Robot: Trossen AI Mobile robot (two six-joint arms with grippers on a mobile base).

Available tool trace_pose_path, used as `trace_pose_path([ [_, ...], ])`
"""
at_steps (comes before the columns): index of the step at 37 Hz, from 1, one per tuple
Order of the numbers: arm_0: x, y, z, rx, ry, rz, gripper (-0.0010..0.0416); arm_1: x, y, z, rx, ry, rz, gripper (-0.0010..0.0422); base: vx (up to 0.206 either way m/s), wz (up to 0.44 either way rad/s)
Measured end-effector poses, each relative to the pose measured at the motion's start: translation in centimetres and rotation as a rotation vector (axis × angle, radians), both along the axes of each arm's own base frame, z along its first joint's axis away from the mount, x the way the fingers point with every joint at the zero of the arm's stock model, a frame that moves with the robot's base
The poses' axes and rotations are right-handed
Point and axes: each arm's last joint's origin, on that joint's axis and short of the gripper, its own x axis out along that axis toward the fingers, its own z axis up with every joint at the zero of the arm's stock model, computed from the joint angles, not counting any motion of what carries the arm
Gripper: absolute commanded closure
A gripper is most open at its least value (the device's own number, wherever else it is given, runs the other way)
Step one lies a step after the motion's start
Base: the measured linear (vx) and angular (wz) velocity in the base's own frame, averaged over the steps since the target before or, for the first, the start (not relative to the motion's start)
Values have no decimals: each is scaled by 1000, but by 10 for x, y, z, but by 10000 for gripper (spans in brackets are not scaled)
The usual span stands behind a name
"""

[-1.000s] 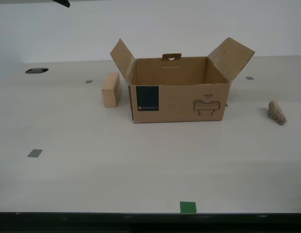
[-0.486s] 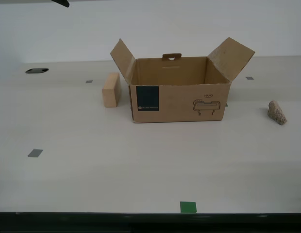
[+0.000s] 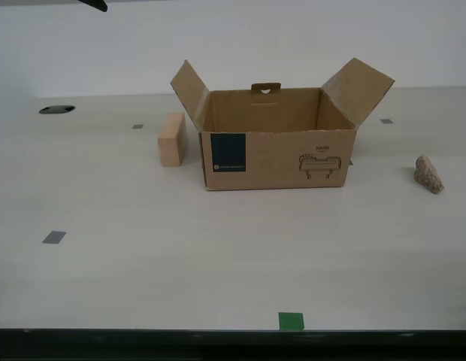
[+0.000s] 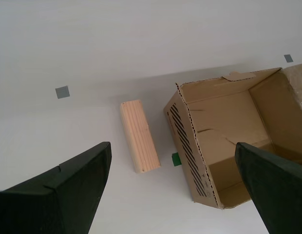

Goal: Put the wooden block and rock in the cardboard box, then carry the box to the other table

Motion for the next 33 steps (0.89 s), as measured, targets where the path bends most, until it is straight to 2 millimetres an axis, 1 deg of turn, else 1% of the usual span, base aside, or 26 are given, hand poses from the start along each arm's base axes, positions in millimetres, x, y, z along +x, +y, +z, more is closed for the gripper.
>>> trace_pose_path([
  [16,0,0,0,-19,-6,31,402,0,0,0,-7,5,10,67,0,0],
  [18,0,0,0,-26,-6,43,396,0,0,0,-8,5,10,66,0,0],
  [21,0,0,0,-35,-5,56,375,0,0,0,-8,5,10,67,0,0],
  [24,0,0,0,-36,-2,59,342,0,0,0,-8,5,10,67,0,0],
  [33,0,0,0,-31,-1,52,216,0,0,0,-9,5,11,67,0,0],
])
